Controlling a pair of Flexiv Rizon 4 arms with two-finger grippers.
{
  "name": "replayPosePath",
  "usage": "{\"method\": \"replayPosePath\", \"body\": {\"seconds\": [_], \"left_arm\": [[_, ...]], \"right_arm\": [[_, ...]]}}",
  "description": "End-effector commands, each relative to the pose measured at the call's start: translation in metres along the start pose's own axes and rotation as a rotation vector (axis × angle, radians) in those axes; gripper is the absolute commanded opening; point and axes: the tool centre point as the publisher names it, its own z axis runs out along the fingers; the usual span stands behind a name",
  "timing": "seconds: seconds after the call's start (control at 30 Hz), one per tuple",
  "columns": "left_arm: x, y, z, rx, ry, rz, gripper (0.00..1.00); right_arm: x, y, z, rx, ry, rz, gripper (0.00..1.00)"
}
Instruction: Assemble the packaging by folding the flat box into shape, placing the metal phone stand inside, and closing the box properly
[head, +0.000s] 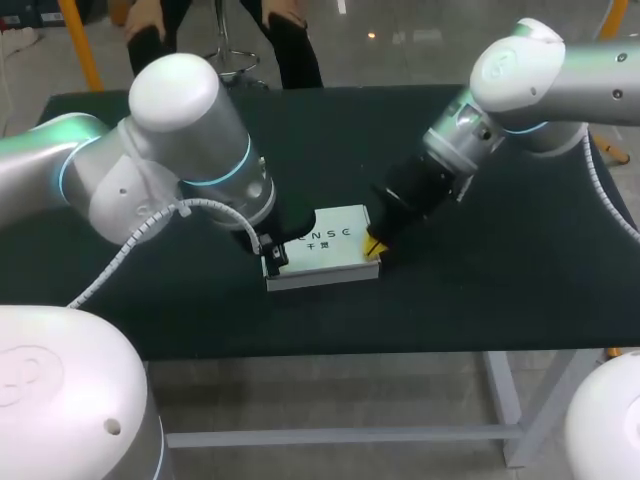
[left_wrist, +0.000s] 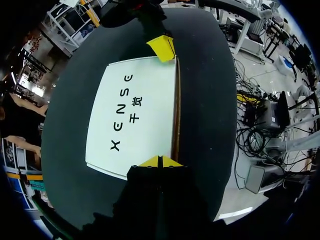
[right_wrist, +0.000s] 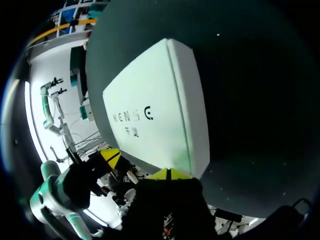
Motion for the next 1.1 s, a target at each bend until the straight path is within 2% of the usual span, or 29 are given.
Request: {"method": "replayPosePath", "body": {"seconds": [0.03,0.23,0.4,0.43,0.47,0.5,0.57,0.63,0.73,0.87,0.93,0.97,1.0,1.1], "left_arm": [[-0.005,-0.001,0.011,-0.005,0.023,-0.010,0.00],[-0.003,0.002,0.017,-0.008,0.042,-0.027,0.00],[-0.001,-0.003,0.000,0.000,0.011,-0.024,0.00],[-0.002,-0.004,-0.004,-0.001,0.006,-0.026,0.03],[-0.002,-0.006,-0.009,0.000,0.004,-0.026,0.17],[-0.002,-0.008,-0.014,0.002,0.000,-0.027,0.37],[-0.002,-0.012,-0.025,0.001,-0.005,-0.029,0.64],[0.000,-0.017,-0.036,-0.012,-0.005,-0.047,0.99],[0.004,-0.027,-0.050,-0.052,0.012,-0.101,1.00],[0.011,-0.037,-0.067,-0.087,0.040,-0.172,1.00],[0.015,-0.043,-0.074,-0.119,0.081,-0.245,1.00],[0.019,-0.045,-0.077,-0.134,0.076,-0.246,1.00],[0.021,-0.047,-0.079,-0.159,0.086,-0.271,1.00],[0.029,-0.050,-0.083,-0.193,0.136,-0.348,1.00]], "right_arm": [[-0.010,0.009,0.005,0.021,0.015,0.014,0.00],[-0.015,0.011,0.008,0.035,0.028,0.023,0.00],[-0.002,-0.001,-0.009,-0.021,0.038,-0.033,0.00],[0.001,-0.004,-0.014,-0.043,0.042,-0.048,0.00],[0.004,-0.006,-0.019,-0.059,0.049,-0.064,0.00],[0.006,-0.008,-0.025,-0.077,0.055,-0.077,0.00],[0.010,-0.013,-0.038,-0.122,0.071,-0.109,0.00],[0.014,-0.019,-0.051,-0.175,0.083,-0.146,0.00],[0.016,-0.025,-0.069,-0.249,0.102,-0.205,0.00],[0.015,-0.028,-0.092,-0.327,0.108,-0.270,0.32],[0.014,-0.030,-0.103,-0.364,0.108,-0.313,0.53],[0.014,-0.031,-0.108,-0.400,0.096,-0.331,0.90],[0.013,-0.031,-0.112,-0.422,0.091,-0.353,1.00],[0.012,-0.033,-0.125,-0.522,0.062,-0.451,1.00]]}}
